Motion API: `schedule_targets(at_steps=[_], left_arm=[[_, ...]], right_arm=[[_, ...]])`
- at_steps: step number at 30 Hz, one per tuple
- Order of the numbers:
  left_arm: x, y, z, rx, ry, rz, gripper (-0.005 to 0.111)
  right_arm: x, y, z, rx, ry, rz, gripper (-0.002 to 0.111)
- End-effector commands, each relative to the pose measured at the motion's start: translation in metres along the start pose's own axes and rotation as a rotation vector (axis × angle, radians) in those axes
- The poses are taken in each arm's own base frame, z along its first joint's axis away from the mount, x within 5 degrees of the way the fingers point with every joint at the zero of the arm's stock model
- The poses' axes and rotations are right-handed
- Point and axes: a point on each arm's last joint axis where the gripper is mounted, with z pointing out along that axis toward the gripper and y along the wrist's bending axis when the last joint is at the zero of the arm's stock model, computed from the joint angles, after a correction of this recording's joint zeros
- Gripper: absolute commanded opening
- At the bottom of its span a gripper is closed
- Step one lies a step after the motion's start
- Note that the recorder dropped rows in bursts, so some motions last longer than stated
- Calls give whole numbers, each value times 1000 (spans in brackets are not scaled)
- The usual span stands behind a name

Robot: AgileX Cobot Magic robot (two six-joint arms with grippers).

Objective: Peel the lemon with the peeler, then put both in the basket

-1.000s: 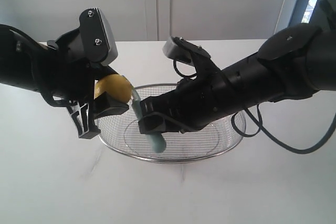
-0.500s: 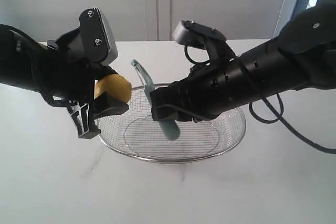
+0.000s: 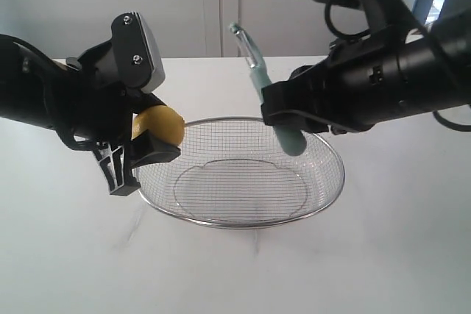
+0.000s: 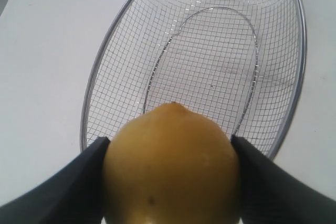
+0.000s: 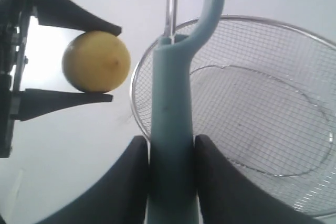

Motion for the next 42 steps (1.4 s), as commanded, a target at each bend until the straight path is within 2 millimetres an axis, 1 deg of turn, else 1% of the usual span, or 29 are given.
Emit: schedule_targets(at_steps=[1,3,6,12,17,21,23,28,32,35,42], left_arm=[[1,-2,-1,12,-2,-21,0],[1,-2,-1,12,-2,-21,0],[1,-2,-1,12,-2,-21,0],[1,-2,-1,12,-2,-21,0],[1,-2,-1,8,-3,-21,0],[1,-2,-1,6,-4,-21,0],[0,-2,-1,5,-4,-21,0],[0,-1,-1,-6,-7,-21,0],[0,-1,-1,-6,-7,-21,0],[0,-1,-1,-3,-6,-21,0],[0,-1,-1,-2,-8,-24,0]], right_arm=[[4,-5,-9,54,-16,13,0],[10,-9,-4,64,-5,20,0],[23,-19,8,99,-7,61,0],[48,-37,40,136,58,176,0],[57,-43,70,113,122,216,0],[62,-38,90,61,144,238,0],[66,-33,100,25,159,241,0],[73,-17,118,-76,171,243,0],[71,-1,127,-186,173,238,0],[65,5,131,-215,167,229,0],[58,7,133,-227,151,235,0]])
